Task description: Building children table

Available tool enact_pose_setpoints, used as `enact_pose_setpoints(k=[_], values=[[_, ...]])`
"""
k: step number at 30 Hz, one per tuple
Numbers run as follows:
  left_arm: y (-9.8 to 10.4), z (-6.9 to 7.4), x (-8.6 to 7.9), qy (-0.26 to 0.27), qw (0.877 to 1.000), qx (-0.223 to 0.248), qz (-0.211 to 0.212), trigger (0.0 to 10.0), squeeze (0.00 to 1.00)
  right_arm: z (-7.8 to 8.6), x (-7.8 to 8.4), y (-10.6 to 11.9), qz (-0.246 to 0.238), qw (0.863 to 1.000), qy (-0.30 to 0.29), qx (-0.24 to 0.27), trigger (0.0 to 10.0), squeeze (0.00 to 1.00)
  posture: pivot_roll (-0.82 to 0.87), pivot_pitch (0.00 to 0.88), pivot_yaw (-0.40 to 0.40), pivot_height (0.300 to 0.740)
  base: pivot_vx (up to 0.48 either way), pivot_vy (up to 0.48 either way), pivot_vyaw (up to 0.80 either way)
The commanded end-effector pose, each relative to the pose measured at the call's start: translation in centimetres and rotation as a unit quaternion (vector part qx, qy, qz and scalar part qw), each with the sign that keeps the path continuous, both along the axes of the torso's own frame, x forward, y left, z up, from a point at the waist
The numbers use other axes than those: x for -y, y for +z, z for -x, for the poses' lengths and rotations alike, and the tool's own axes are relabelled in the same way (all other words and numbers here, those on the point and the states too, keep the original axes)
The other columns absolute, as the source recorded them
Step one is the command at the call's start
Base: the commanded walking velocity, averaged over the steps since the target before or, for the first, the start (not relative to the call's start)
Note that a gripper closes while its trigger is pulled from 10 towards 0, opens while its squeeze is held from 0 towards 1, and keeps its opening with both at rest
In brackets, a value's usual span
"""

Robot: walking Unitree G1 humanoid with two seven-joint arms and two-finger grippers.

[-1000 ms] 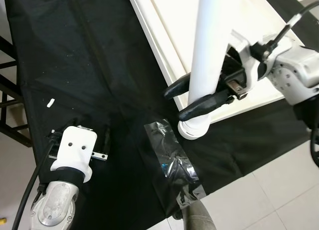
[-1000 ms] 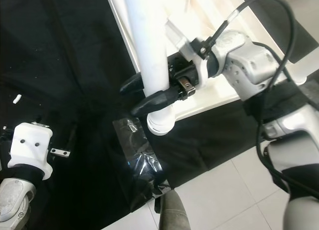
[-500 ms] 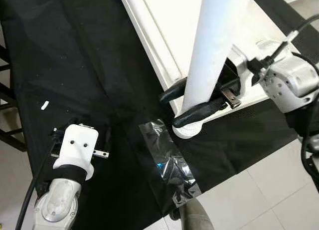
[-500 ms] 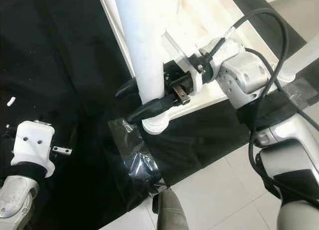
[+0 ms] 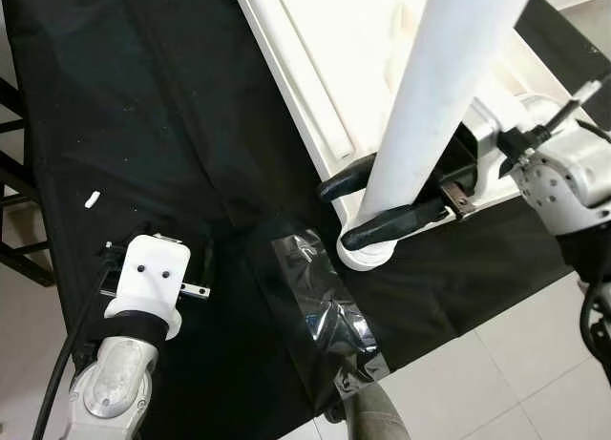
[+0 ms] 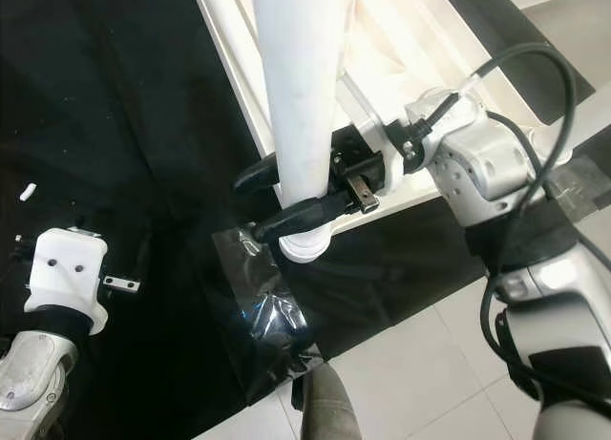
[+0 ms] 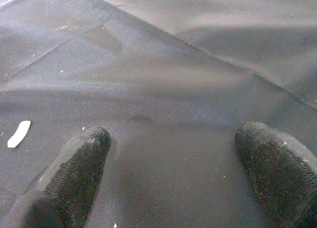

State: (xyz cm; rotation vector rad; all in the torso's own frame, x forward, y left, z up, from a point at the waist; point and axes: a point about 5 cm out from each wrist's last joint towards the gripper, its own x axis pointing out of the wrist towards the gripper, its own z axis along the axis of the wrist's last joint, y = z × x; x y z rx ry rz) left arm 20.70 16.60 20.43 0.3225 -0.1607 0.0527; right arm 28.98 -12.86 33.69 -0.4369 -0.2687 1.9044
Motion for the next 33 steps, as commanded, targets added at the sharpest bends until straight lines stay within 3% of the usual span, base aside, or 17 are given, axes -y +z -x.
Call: enact_pose_setpoints(k=[1,10,17,21,31,33], values=[[-0.8,0.1,-0.2,0.009,1.0,-0.017,0.0,10.0,0.0,0.1,-0.3,-1.3,-0.013,0.999,0.014,-0.039,10.0,0.0,-0.02,0.42,-0.052,0.74,0.0,0.0,0.0],[-0.9,-0.2,-0.4,0.007,1.0,-0.017,0.001,10.0,0.0,-0.2,0.9,-0.2,-0.053,0.996,-0.002,-0.069,10.0,0.0,-0.03,0.417,-0.048,0.74,0.0,0.0,0.0],[-0.9,-0.4,-0.5,0.008,1.0,-0.016,0.002,10.0,0.0,0.6,1.0,-1.2,0.006,0.999,0.005,-0.036,10.0,0.0,-0.02,0.417,-0.049,0.74,0.0,0.0,0.0],[-0.9,-0.5,-0.5,0.008,1.0,-0.015,0.002,10.0,0.0,0.8,0.6,-3.5,0.075,0.997,-0.017,0.007,10.0,0.0,-0.03,0.417,-0.044,0.74,0.0,0.0,0.0],[-1.0,-0.7,-0.6,0.005,1.0,-0.016,0.003,10.0,0.0,0.4,0.8,-4.0,0.105,0.994,-0.027,0.014,10.0,0.0,-0.03,0.417,-0.04,0.74,0.0,0.0,0.0],[-1.0,-0.7,-0.6,0.005,1.0,-0.016,0.003,10.0,0.0,-0.4,1.1,-3.9,0.107,0.993,-0.045,0.01,10.0,0.0,-0.03,0.417,-0.038,0.74,0.0,0.0,0.0]])
